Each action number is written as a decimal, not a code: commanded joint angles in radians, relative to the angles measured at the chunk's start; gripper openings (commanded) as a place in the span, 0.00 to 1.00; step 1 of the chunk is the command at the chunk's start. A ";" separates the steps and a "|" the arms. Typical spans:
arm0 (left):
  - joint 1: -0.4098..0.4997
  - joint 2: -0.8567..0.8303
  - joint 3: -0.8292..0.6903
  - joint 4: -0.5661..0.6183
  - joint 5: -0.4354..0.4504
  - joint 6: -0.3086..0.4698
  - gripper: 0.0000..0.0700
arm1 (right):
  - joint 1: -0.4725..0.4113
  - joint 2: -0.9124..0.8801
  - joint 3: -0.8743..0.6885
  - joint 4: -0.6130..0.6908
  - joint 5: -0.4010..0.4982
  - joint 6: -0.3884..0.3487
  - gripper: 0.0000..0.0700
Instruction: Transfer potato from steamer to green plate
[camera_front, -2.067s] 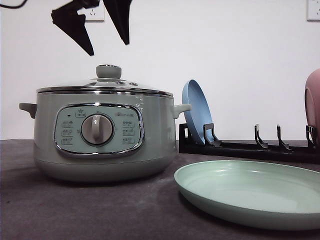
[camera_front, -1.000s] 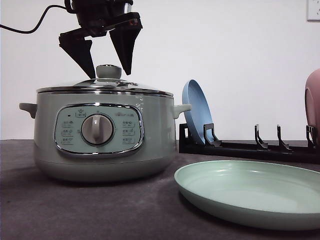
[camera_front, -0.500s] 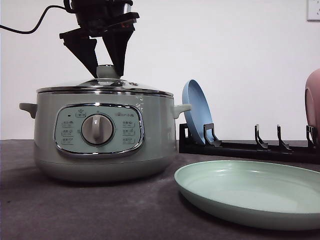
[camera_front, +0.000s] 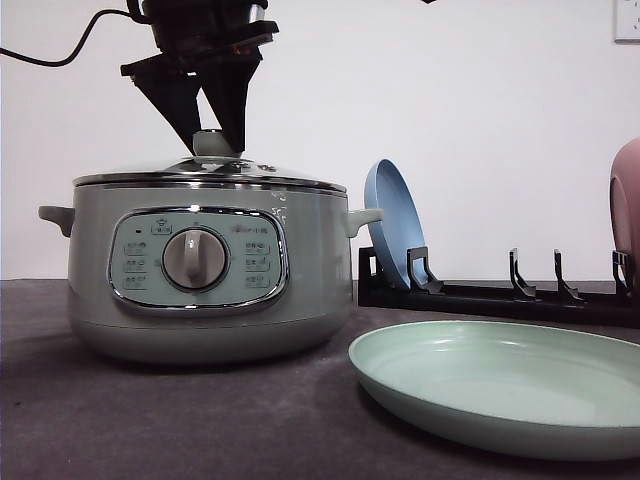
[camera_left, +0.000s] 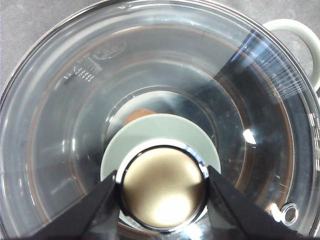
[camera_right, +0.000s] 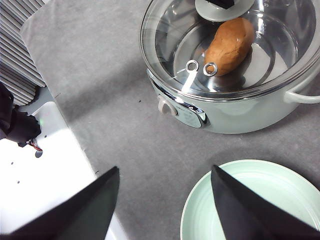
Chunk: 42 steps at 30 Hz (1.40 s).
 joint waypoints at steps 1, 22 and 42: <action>-0.005 0.027 0.028 -0.013 -0.003 -0.010 0.00 | 0.005 0.013 0.014 0.012 0.003 -0.015 0.52; 0.063 -0.104 0.073 -0.018 -0.007 -0.010 0.00 | 0.005 0.013 0.014 0.017 0.003 -0.014 0.52; 0.345 -0.295 0.073 -0.029 -0.085 -0.010 0.00 | 0.005 0.013 0.014 0.053 0.004 0.024 0.52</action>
